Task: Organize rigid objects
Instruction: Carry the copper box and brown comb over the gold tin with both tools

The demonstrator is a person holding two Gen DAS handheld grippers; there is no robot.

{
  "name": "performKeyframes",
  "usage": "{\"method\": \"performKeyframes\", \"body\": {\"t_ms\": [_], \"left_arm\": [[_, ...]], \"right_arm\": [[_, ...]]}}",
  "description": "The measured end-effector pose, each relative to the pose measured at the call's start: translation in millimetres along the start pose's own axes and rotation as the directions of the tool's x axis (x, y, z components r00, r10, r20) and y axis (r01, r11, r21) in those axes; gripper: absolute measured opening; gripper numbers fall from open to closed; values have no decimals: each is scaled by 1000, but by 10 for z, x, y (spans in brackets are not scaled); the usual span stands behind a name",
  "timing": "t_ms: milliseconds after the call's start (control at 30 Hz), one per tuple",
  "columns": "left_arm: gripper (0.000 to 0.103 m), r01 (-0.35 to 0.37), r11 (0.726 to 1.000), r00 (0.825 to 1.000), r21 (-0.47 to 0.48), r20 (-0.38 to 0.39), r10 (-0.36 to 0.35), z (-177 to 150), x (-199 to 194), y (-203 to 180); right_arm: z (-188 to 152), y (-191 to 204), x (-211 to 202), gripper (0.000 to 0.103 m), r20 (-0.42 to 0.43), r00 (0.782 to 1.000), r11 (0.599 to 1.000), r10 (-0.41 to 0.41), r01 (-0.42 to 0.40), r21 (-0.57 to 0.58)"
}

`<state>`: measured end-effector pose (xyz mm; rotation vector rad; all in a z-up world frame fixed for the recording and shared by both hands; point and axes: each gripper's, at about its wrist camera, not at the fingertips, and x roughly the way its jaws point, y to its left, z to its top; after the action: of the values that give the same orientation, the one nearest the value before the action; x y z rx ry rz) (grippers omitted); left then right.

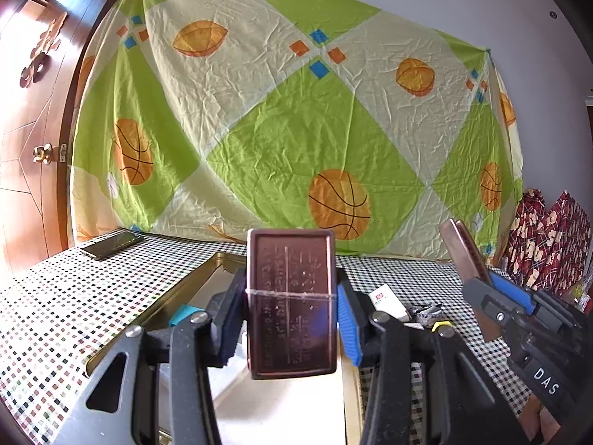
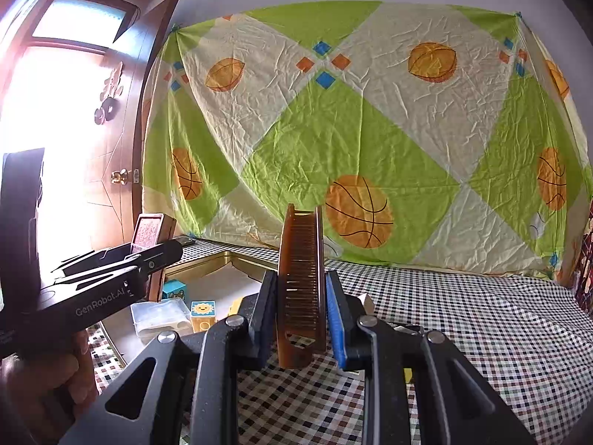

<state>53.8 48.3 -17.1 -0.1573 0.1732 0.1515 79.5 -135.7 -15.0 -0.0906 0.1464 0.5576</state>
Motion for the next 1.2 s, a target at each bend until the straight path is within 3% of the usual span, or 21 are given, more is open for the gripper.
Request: {"method": "performKeyframes", "body": {"t_ms": [1200], "left_arm": [[44, -95, 995, 993, -1, -71, 95, 46, 119, 562]], "right_arm": [[97, 496, 361, 27, -27, 993, 993, 114, -115, -35]]}}
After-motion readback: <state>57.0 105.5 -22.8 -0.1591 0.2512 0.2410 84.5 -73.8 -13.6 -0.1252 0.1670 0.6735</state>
